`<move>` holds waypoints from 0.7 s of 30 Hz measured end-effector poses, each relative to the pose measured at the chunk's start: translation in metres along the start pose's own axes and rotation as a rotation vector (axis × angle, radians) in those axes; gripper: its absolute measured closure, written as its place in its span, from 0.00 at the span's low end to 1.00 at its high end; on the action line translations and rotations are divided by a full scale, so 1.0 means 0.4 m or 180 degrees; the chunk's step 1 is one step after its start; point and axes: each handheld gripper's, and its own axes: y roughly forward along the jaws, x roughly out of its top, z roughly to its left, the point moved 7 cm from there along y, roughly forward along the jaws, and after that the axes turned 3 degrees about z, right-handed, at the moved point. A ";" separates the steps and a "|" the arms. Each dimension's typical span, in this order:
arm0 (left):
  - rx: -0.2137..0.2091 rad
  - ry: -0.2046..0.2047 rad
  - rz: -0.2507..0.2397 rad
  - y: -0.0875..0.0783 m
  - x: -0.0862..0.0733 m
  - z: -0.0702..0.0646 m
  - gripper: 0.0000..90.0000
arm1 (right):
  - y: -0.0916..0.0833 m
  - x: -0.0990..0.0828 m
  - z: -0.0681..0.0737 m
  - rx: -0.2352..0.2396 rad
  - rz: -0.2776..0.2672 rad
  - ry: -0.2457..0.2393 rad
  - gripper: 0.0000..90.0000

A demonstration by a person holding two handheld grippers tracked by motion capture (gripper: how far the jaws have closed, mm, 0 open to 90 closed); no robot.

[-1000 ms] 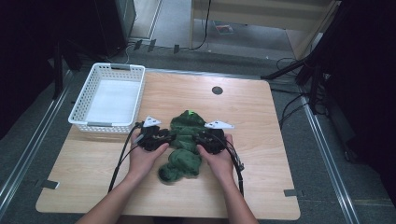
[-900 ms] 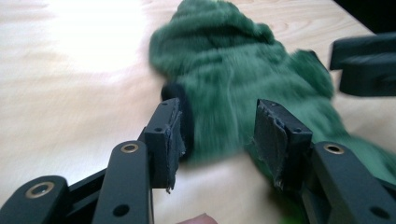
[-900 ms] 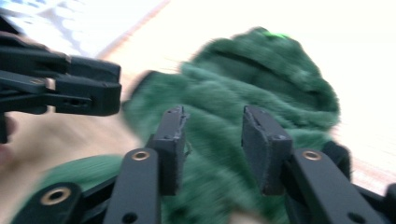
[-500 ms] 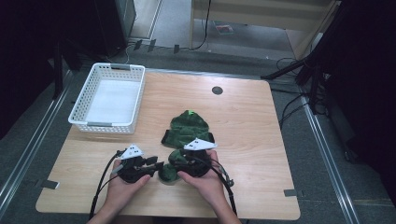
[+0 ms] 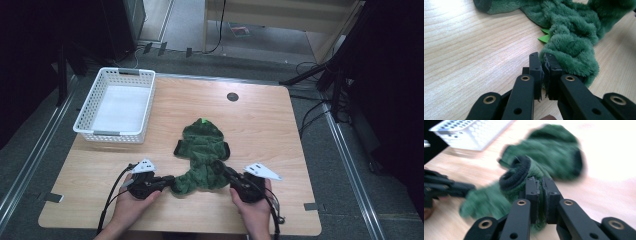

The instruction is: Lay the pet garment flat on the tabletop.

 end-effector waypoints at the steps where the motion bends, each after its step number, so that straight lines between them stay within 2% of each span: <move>1: 0.0024 -0.0002 0.0007 -0.001 0.000 0.003 0.90 | -0.018 -0.015 -0.018 -0.0060 0.0029 0.0051 0.83; 2: 0.0026 -0.0032 0.0001 -0.001 0.001 0.004 0.85 | -0.035 -0.026 -0.034 -0.0119 0.0029 0.0102 0.76; 4: -0.0019 -0.0079 -0.0049 -0.009 0.007 0.010 0.77 | -0.072 -0.035 -0.063 -0.0235 -0.0050 0.0149 0.68; 7: -0.0061 -0.0185 -0.0170 -0.020 0.023 0.013 0.68 | -0.123 -0.012 -0.091 -0.0368 -0.0330 0.0207 0.61; 8: -0.0100 -0.0227 -0.0222 -0.024 0.031 0.007 0.67 | -0.129 -0.004 -0.093 -0.0377 -0.0397 0.0199 0.61; 9: -0.0109 -0.0214 -0.0231 -0.025 0.035 0.003 0.65 | -0.131 0.004 -0.091 -0.0382 -0.0432 0.0172 0.60; 13: -0.0148 -0.0104 -0.0132 -0.008 0.033 -0.030 0.55 | -0.076 -0.002 -0.069 -0.0343 -0.0283 -0.0070 0.59; 15: -0.0030 0.0004 -0.0028 0.008 0.022 -0.037 0.55 | -0.034 -0.018 -0.056 -0.0282 -0.0113 -0.0193 0.60; 17: 0.0078 0.0110 0.0088 0.017 0.011 -0.038 0.61 | 0.003 -0.035 -0.046 -0.0202 0.0060 -0.0271 0.62; 19: 0.0157 0.0259 0.0135 0.017 0.003 -0.038 0.68 | 0.025 -0.052 -0.043 -0.0171 0.0210 -0.0279 0.64; 21: 0.0206 0.0319 0.0129 0.012 0.002 -0.033 0.78 | 0.035 -0.066 -0.041 -0.0152 0.0327 -0.0292 0.67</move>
